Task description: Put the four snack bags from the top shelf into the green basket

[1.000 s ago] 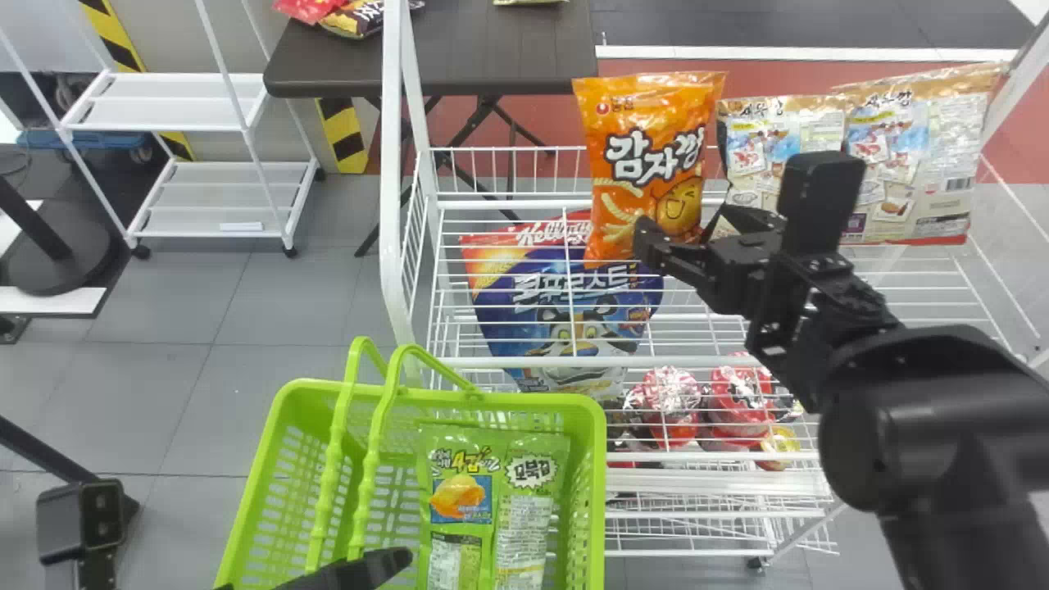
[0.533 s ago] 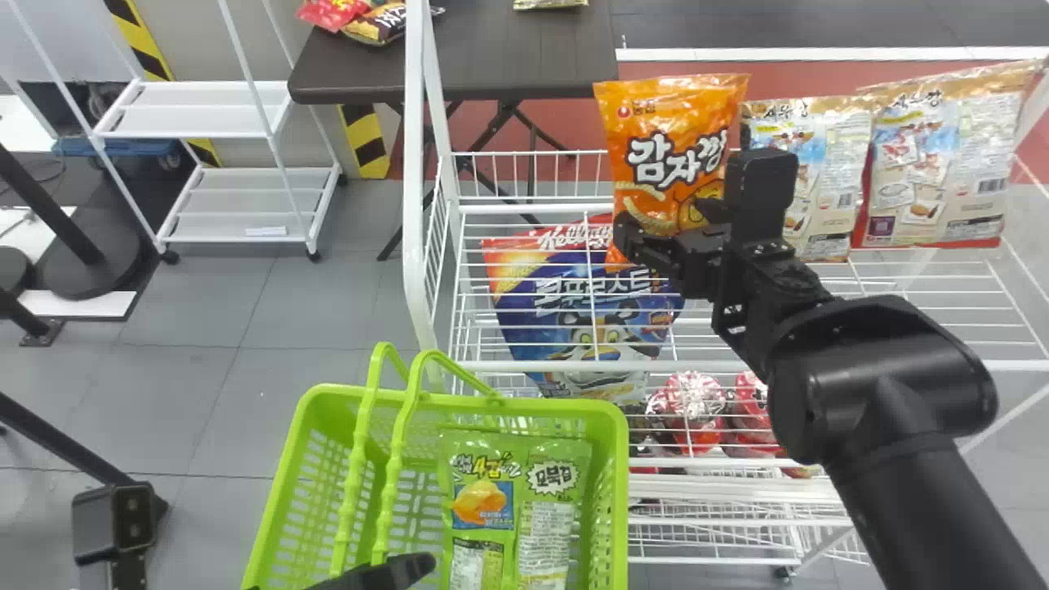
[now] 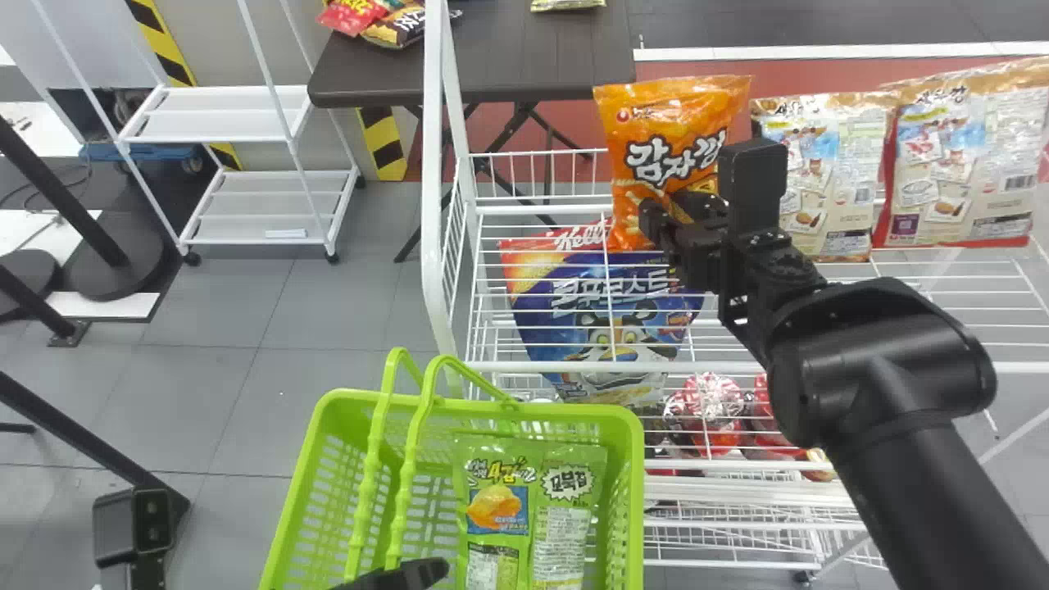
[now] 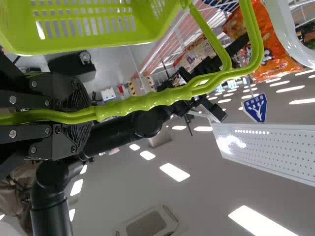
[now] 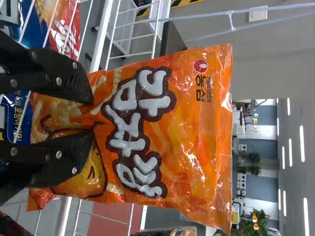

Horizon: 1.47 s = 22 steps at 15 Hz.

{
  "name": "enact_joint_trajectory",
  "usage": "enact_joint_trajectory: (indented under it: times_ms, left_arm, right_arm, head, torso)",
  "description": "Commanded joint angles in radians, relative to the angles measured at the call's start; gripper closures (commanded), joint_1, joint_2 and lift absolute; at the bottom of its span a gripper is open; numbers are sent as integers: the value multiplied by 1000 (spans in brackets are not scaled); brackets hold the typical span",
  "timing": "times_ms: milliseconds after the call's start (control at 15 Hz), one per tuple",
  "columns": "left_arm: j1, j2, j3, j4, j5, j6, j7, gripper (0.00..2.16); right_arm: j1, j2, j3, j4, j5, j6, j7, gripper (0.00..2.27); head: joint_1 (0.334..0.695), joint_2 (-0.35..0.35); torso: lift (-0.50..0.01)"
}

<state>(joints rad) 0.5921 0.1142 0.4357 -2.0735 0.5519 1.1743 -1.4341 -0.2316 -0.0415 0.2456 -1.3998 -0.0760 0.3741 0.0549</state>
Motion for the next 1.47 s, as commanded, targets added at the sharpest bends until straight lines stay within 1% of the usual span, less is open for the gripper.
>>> enact_joint_trajectory:
  times_ms: [0,267,400,600,800,1133,1200,1333,1400]
  left_arm:
    - [0,1,3,1,0,0,0,2148]
    - [2,-1,9,1,5,0,0,2148]
    - [2,1,11,1,5,0,1,2148]
    - [-3,1,12,3,5,0,6,2148]
    - [-9,1,12,3,5,0,9,2148]
    - [-25,2,11,10,0,6,17,2148]
    - [-29,1,9,13,0,6,18,2148]
    - [-34,1,5,13,-3,6,21,2148]
    - [-37,1,3,16,-4,6,23,2148]
  right_arm:
    - [5,-1,1,-2,1,-13,6,2250]
    - [29,-5,-3,-28,1,-43,31,2250]
    - [69,-8,-14,-102,-2,-40,54,2250]
    - [184,-14,-22,-307,-10,21,75,2250]
    - [310,-15,-54,-527,-22,177,88,2250]
    - [540,-29,-123,-887,-153,426,131,2250]
    - [583,-29,-124,-966,-177,493,138,2250]
    - [652,-32,-112,-1065,-199,555,144,2250]
    - [673,-32,-111,-1108,-228,607,146,2250]
  head:
    - [695,87]
    - [695,96]
    - [695,102]
    - [695,108]
    - [695,123]
    - [695,122]
    - [695,129]
    - [695,152]
    - [695,165]
  torso:
    - [-1]
    - [-1]
    - [-1]
    - [-1]
    - [-1]
    - [-1]
    - [-1]
    - [-1]
    - [-1]
